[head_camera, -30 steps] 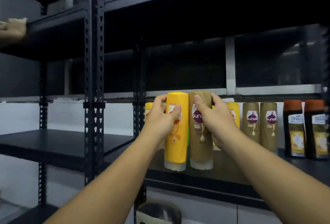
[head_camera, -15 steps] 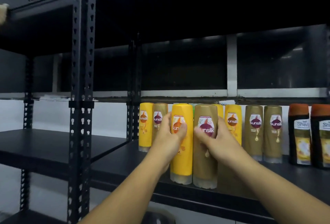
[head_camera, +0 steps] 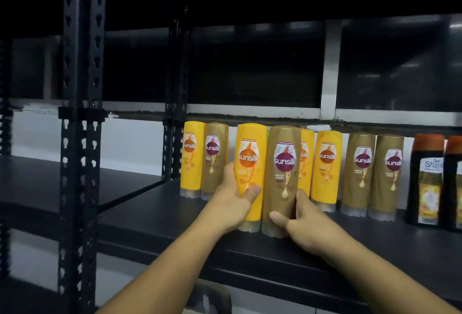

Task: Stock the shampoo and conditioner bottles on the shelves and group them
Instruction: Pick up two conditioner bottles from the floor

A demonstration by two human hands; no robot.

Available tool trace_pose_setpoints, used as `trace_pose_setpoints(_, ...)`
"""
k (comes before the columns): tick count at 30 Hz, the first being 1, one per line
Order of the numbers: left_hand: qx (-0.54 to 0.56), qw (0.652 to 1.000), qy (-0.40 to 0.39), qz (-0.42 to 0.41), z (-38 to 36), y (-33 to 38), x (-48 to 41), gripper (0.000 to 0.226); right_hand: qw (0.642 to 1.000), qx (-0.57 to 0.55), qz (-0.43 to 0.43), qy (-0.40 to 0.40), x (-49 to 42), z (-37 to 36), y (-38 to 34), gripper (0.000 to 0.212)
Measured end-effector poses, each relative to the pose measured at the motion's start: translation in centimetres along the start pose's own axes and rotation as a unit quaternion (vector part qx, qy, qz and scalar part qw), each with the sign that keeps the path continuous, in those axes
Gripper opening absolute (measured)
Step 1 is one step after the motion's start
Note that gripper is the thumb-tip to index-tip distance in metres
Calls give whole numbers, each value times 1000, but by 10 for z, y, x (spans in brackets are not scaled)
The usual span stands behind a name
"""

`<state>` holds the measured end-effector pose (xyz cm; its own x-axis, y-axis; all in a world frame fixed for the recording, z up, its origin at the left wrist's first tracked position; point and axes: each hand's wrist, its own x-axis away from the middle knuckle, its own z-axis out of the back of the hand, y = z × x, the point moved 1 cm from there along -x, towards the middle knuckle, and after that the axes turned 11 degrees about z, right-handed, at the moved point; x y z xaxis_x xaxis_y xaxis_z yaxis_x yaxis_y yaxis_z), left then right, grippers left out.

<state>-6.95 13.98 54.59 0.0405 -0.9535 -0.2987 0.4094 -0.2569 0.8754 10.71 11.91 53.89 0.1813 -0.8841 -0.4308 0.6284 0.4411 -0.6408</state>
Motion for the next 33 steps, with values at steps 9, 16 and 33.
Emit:
trace_pose_setpoints(9, -113, 993, 21, 35, -4, -4, -72, 54, 999, 2, -21, 45, -63, -19, 22, 58)
trace_pose_setpoints(16, -84, 995, 51, 18, -10, -18, -85, 51, 997, 29, -18, 66, -82, -23, 35, 61)
trace_pose_setpoints(33, -151, 987, 57, 10, -13, -38, -94, 72, 991, 87, 40, 93, -84, -30, 49, 72)
